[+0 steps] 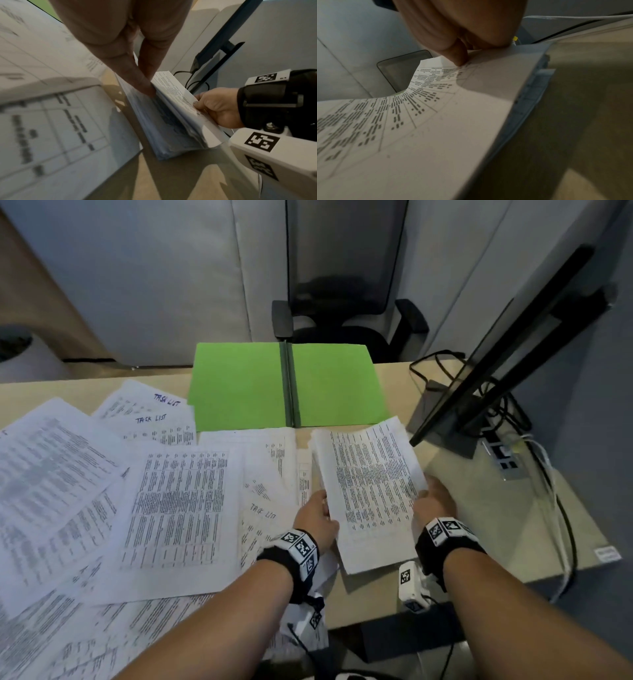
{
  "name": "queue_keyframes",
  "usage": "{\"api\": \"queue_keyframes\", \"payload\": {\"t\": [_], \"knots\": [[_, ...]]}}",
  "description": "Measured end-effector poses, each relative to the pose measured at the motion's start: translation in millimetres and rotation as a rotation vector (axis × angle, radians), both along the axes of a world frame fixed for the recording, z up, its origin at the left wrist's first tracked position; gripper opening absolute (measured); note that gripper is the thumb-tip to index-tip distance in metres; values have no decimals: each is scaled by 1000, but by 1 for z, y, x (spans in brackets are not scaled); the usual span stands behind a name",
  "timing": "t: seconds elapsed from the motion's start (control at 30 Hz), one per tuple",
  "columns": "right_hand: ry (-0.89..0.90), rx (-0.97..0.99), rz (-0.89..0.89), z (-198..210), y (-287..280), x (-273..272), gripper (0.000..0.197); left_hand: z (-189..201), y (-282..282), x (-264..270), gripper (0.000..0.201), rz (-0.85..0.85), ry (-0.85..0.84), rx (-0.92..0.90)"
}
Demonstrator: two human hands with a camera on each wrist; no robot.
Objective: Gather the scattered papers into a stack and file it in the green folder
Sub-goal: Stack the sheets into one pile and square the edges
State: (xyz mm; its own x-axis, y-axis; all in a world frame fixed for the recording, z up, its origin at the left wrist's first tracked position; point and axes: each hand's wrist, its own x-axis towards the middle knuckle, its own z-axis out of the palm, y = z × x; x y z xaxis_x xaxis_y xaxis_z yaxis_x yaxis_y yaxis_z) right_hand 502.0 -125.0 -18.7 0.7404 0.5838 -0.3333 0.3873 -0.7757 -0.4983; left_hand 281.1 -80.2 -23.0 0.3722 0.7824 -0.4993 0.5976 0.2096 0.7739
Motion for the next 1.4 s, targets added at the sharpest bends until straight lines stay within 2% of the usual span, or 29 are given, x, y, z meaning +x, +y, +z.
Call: {"api": "queue_keyframes", "payload": {"t": [0.1,0.27,0.33,0.47,0.57,0.67,0.8,0.87,0.93,1.1,1.4], "knots": [[-54,-47,25,-8,2,16,49,-4,2,15,57,16,40,-6],[-134,-220,74,-19,7,21,47,-8,1,22,43,31,180,43],[-123,-232,88,-24,9,17,47,-7,3,24,40,53,163,30],[-166,-250,104,-24,9,9,28,-3,12,25,44,62,85,-31],[-133,-231,111,-31,3,1,39,1,21,21,58,56,112,-65],[-124,-193,103,-37,-8,-8,57,5,23,17,51,33,162,-67],[-104,-220,68,-23,-5,-14,55,8,17,11,63,9,163,-42],[-124,-226,103,-21,-1,-20,65,10,14,5,67,16,138,-28],[-139,-209,144,-17,2,-32,74,13,12,-2,65,35,110,-3],[-120,-130,193,-10,10,-71,71,17,12,-32,58,56,78,54],[13,69,336,-17,29,-169,42,22,29,-139,52,87,165,86]]}}
